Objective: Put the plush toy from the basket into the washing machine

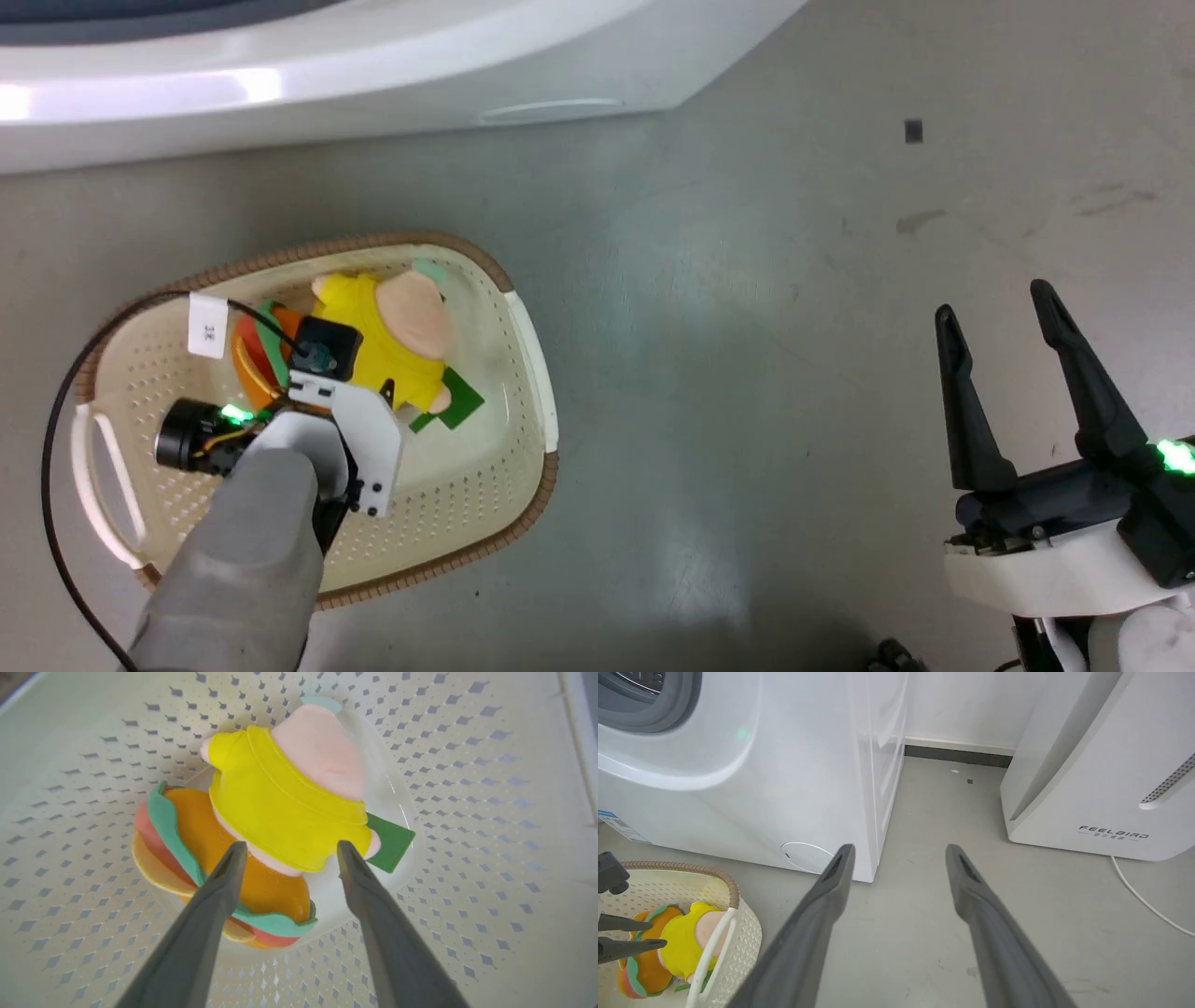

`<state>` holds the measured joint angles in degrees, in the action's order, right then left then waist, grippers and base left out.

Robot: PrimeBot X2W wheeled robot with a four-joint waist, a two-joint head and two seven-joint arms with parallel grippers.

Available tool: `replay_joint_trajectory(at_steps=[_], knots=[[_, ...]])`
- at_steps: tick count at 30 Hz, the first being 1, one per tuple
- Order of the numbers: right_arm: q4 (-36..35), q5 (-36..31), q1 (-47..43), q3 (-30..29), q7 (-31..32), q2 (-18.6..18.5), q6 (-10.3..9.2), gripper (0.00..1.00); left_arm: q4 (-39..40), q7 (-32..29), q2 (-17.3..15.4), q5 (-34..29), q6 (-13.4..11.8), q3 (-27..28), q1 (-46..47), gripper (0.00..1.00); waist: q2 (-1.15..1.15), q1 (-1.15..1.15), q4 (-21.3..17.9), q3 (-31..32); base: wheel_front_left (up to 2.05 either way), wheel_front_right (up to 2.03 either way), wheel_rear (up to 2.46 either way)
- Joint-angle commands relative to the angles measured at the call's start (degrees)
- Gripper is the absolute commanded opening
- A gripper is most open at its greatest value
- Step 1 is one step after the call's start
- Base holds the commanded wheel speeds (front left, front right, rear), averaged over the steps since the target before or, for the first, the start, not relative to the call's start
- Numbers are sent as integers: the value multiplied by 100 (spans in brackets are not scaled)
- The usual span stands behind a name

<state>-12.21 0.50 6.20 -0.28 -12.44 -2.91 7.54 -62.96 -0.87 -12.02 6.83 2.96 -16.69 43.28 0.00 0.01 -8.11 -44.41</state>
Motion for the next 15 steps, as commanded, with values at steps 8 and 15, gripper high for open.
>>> replay_joint_trajectory(at_steps=[8,15], knots=[[-98,79,198,-30,-149,2,-5,100,-565,230,-176,7,-115,-301,627,100,0,-1,-110,-550,0,0,0],[-154,85,273,-55,-232,3,-5,100,-979,453,-284,46,-87,-510,1004,100,0,-1,-194,-922,0,0,0]])
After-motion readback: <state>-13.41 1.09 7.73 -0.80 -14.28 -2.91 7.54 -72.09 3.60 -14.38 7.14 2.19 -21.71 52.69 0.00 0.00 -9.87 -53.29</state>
